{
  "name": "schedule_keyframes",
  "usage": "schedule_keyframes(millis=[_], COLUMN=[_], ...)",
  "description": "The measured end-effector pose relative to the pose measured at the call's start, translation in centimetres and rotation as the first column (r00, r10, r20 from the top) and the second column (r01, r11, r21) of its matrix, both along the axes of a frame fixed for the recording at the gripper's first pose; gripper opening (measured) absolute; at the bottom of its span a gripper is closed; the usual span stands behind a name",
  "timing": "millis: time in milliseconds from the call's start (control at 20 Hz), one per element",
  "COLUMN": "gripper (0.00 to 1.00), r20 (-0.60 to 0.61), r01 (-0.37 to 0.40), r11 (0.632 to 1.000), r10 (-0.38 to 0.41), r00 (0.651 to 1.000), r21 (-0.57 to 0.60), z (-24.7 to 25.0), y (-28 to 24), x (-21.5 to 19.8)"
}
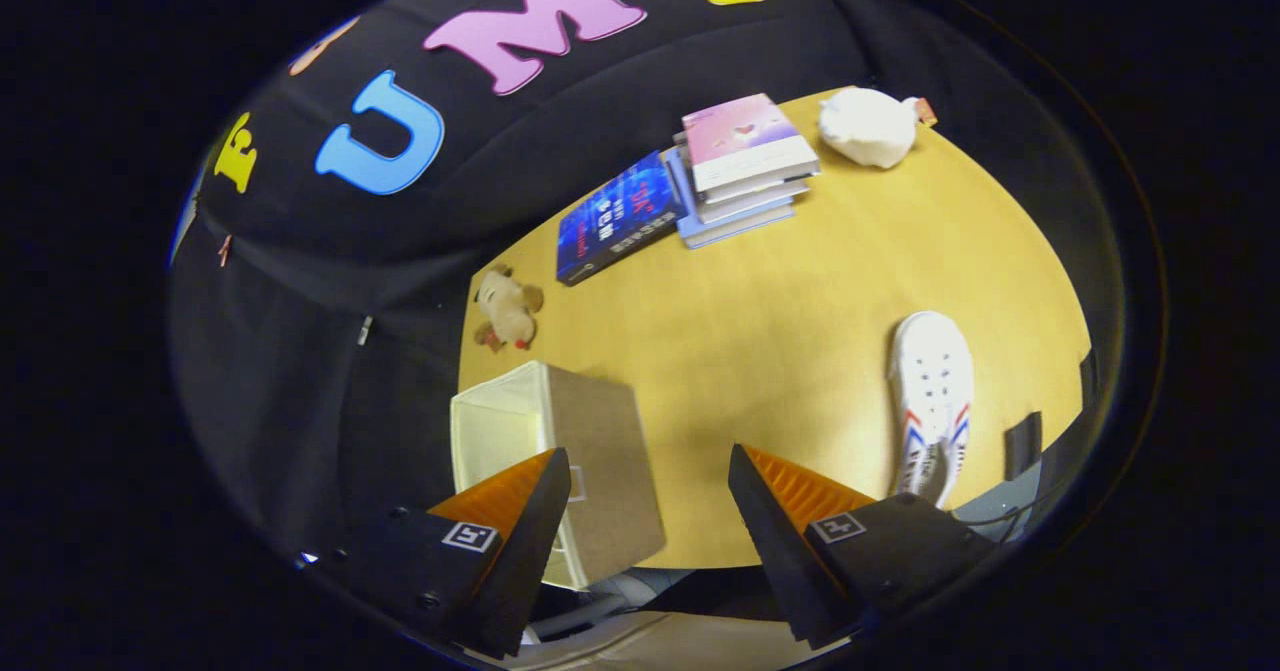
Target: Open the storage box then place both shoes into the box .Put the left shoe in first, then the right shoe, with the right side of both shoes facing outward in a uniform manner.
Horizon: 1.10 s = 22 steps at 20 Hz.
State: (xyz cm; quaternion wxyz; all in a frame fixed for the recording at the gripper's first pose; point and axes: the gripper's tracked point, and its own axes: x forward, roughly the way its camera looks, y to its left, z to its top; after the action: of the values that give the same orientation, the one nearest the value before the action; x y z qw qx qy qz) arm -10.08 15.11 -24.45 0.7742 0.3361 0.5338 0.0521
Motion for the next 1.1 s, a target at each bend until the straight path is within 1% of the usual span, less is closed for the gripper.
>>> schedule_keyframes(millis=[100,300,450,650,750,850,950,1000,1050,1100], gripper=[0.97,0.97,0.97,0.97,0.97,0.95,0.83,0.76,0.64,0.52], r20=[-0.047,-0.145,-0.210,-0.268,-0.305,-0.323,-0.322,-0.327,-0.324,-0.336], r01=[0.015,0.017,0.032,0.034,0.022,0.005,-0.004,-0.011,-0.024,-0.072], r11=[0.999,0.989,0.980,0.983,0.992,0.995,0.996,0.997,0.996,0.991], r10=[-0.017,-0.038,-0.074,-0.083,-0.058,-0.038,-0.024,-0.016,-0.007,0.030], r00=[0.999,0.989,0.975,0.960,0.951,0.946,0.946,0.945,0.946,0.941], r21=[-0.045,-0.149,-0.194,-0.182,-0.121,-0.102,-0.086,-0.081,-0.090,-0.112], z=[-2.3,-8.3,-12.8,-17.1,-18.4,-19.7,-20.4,-20.5,-20.6,-20.8], y=[-4.1,-11.4,-15.3,-17.3,-16.5,-16.0,-15.5,-15.4,-15.5,-16.4], x=[-1.4,-4.5,-6.4,-7.4,-7.7,-7.7,-7.6,-7.7,-7.8,-8.5])
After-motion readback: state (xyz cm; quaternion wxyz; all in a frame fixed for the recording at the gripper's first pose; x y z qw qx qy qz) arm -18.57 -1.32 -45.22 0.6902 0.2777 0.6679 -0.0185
